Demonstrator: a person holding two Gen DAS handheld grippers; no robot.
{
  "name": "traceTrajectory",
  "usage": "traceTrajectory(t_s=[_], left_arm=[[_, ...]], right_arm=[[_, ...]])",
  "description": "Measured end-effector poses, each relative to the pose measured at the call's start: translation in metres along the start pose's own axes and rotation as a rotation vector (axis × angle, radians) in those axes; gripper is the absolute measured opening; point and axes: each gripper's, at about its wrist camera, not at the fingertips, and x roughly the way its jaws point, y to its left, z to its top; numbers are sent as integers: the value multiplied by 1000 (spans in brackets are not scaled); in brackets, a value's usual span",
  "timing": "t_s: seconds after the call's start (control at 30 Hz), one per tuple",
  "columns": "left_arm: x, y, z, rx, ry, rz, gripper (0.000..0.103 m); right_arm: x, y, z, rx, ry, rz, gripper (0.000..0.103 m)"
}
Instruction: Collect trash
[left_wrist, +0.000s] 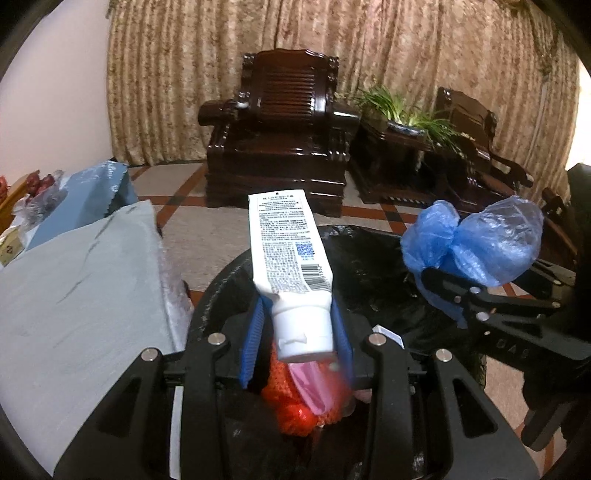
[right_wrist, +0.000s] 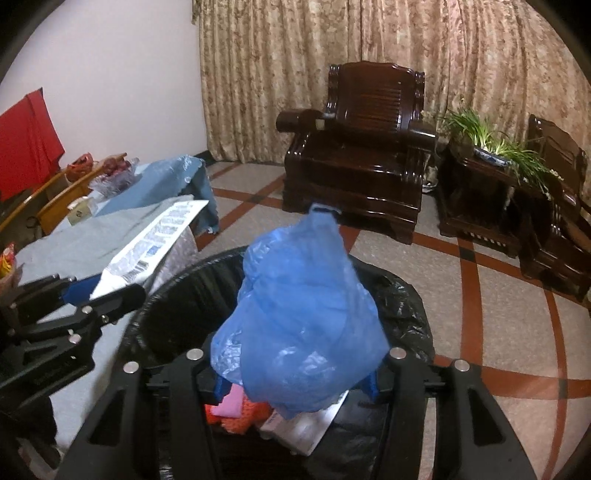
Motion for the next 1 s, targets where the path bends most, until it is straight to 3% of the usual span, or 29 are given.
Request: traceTrajectory(t_s=[0.03, 0.1, 0.2, 0.33, 0.5, 1.0], left_arm=[[3, 1, 2, -4, 2, -12, 51], [1, 4, 4, -13, -17, -19, 66], [-4, 9, 6, -17, -34, -13, 77], [-12, 18, 7, -39, -37, 6, 87], [-35, 27, 8, -53, -47, 57, 93], [-123, 42, -14, -107, -86, 149, 96]], right_arm=[[2, 0, -2, -5, 8, -6, 65], [6, -2, -1, -8, 16, -14, 76], [7, -6, 0, -7, 14, -23, 90], [-2, -6, -1, 6, 3, -25, 97], [-22, 2, 1, 16, -18, 10, 97], [-103, 48, -4, 9, -92, 94, 97]])
